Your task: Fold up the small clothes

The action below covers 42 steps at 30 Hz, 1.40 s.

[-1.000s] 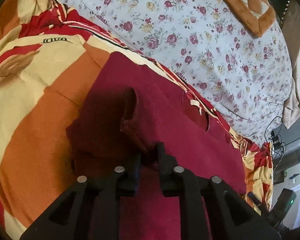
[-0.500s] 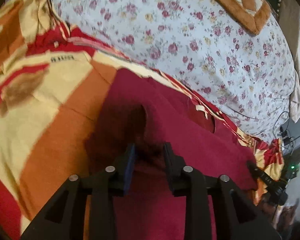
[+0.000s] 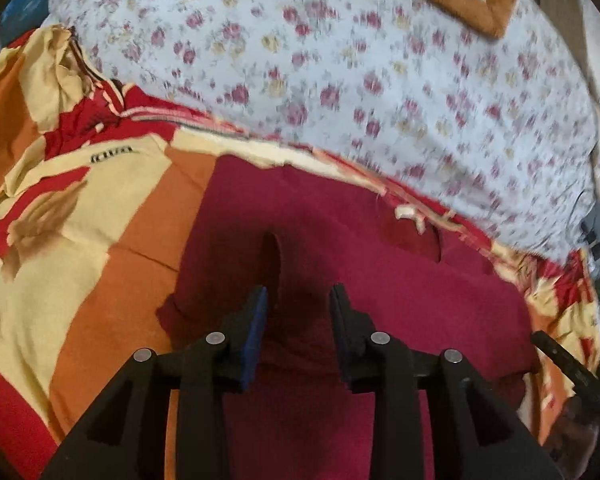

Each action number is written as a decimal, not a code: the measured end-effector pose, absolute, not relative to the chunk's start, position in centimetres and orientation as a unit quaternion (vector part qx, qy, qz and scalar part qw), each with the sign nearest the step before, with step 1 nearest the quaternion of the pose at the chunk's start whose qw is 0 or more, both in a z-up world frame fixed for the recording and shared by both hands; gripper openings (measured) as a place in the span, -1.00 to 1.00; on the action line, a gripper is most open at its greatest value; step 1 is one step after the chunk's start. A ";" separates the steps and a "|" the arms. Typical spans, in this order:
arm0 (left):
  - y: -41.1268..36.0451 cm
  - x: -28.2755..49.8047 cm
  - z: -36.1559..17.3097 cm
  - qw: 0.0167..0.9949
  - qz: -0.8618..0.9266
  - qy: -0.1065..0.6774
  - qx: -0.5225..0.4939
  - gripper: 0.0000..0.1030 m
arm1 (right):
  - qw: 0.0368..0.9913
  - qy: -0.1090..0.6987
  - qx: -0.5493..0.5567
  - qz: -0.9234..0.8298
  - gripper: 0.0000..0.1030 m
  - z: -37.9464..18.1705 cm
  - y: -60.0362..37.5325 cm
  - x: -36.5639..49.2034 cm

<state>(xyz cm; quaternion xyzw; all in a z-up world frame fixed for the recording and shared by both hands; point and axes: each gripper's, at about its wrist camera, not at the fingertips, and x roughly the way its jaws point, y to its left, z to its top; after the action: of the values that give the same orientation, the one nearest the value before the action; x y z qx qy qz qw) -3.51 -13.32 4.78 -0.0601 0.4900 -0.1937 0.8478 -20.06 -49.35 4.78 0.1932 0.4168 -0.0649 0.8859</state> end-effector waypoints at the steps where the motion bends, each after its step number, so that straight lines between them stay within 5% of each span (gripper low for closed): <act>1: -13.7 -3.4 4.1 0.846 -0.186 0.497 -0.046 -0.58 | 0.885 0.426 0.181 -0.059 -0.28 4.4 -48.7 -19.9; 10: -13.9 -3.8 2.9 0.849 -0.187 0.493 -0.026 -0.54 | 0.880 0.452 0.106 -0.098 -0.32 2.5 -47.2 -19.2; 21: -12.8 -5.7 4.4 0.848 -0.190 0.494 -0.028 -0.54 | 0.883 0.441 0.135 -0.087 0.16 4.4 -46.0 -23.9; 30: -9.3 -10.4 4.7 0.839 -0.198 0.506 -0.009 -0.54 | 0.870 0.466 0.155 -0.042 0.15 2.2 -43.9 -27.1; 38: -7.1 -13.4 4.0 0.831 -0.194 0.521 -0.009 -0.54 | 0.879 0.454 0.142 -0.036 -0.78 2.0 -42.9 -27.4; 42: -6.0 -14.6 4.2 0.829 -0.192 0.525 0.000 -0.54 | 0.887 0.442 0.117 -0.066 -0.87 4.0 -43.4 -29.0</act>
<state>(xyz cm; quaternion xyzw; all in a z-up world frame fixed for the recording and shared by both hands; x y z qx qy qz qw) -14.65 -5.96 4.18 -0.0001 0.5255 -0.1922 0.8288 -29.00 -43.44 3.97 0.1168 0.4418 -0.0664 0.8870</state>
